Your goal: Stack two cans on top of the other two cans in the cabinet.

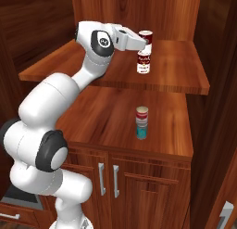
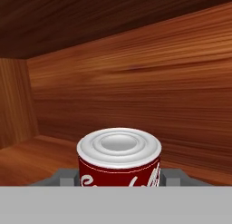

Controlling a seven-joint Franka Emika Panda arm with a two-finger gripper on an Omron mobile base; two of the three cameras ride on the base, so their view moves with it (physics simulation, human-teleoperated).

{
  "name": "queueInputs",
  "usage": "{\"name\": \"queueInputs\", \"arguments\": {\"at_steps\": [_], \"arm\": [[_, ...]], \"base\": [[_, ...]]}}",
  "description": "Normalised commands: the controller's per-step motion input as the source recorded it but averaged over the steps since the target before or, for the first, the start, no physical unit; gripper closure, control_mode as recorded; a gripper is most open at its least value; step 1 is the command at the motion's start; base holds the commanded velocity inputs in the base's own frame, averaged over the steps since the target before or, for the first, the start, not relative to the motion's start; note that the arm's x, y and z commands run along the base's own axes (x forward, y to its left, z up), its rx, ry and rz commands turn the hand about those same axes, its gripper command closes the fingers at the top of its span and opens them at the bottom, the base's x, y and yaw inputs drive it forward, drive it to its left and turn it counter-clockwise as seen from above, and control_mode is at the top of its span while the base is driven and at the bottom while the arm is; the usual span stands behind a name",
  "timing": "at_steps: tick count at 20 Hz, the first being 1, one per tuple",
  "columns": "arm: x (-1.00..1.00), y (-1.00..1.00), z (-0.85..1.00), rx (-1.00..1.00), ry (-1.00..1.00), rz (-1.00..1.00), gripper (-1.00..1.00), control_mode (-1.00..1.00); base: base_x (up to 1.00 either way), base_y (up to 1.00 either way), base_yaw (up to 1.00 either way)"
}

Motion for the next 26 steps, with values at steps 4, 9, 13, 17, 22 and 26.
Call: {"name": "queueInputs", "arguments": {"at_steps": [4, 9, 13, 17, 22, 26], "arm": [[0.00, 0.00, -0.09, 0.00, 0.00, 0.00, 1.00, -1.00], [0.00, 0.00, -0.07, 0.00, 0.00, 0.00, 1.00, -1.00], [0.00, 0.00, -0.08, 0.00, 0.00, 0.00, 1.00, -1.00], [0.01, 0.00, -0.07, 0.00, 0.01, 0.00, 1.00, -1.00], [0.04, -0.01, -0.03, 0.00, 0.03, 0.00, 1.00, -1.00], [0.02, -0.06, 0.00, 0.00, 0.01, 0.00, 1.00, -1.00]], "base": [[0.00, 0.00, 0.00], [0.00, 0.00, 0.00], [0.00, 0.00, 0.00], [0.00, 0.00, 0.00], [0.00, 0.00, 0.00], [0.00, 0.00, 0.00]]}}
